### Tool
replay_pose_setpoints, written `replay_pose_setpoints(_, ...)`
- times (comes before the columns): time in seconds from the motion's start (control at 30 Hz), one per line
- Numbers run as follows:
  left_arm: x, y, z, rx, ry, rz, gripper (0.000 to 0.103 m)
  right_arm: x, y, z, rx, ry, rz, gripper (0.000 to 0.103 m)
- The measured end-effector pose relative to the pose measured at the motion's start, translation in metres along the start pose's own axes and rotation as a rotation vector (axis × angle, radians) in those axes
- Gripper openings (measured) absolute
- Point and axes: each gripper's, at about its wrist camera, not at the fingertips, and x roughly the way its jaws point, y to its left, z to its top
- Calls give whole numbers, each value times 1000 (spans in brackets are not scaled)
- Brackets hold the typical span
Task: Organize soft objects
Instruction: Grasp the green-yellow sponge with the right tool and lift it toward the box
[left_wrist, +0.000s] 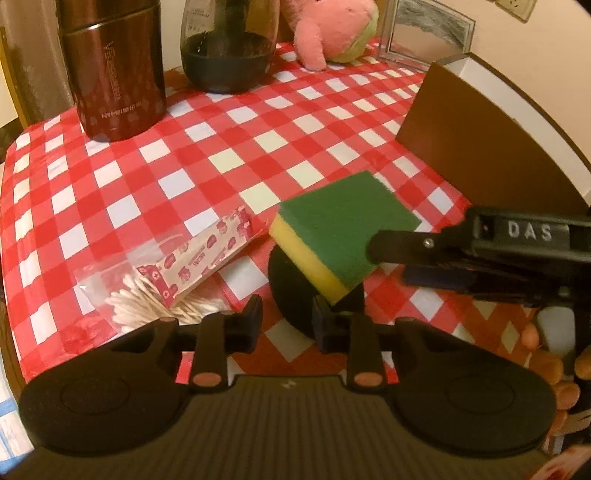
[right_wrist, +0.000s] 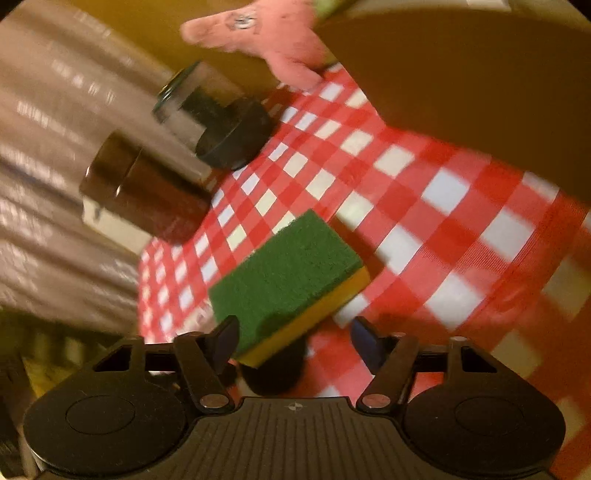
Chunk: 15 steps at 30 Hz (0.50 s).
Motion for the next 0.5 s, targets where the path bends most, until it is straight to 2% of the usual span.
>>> replay_pose_setpoints(0.2, 10, 1, 0, -9, 28, 7, 22, 20, -14, 1, 167, 12, 70, 54)
replay_pose_setpoints(0.27, 12, 2, 0, -14, 30, 5, 22, 22, -16, 0, 196, 1, 101, 45)
replay_pose_setpoints(0.37, 13, 0, 1, -7, 34, 13, 22, 18, -12, -1, 168, -29, 106, 38)
replay_pose_setpoints(0.5, 14, 1, 1, -7, 38, 16, 22, 5, -6, 3, 121, -89, 116, 35)
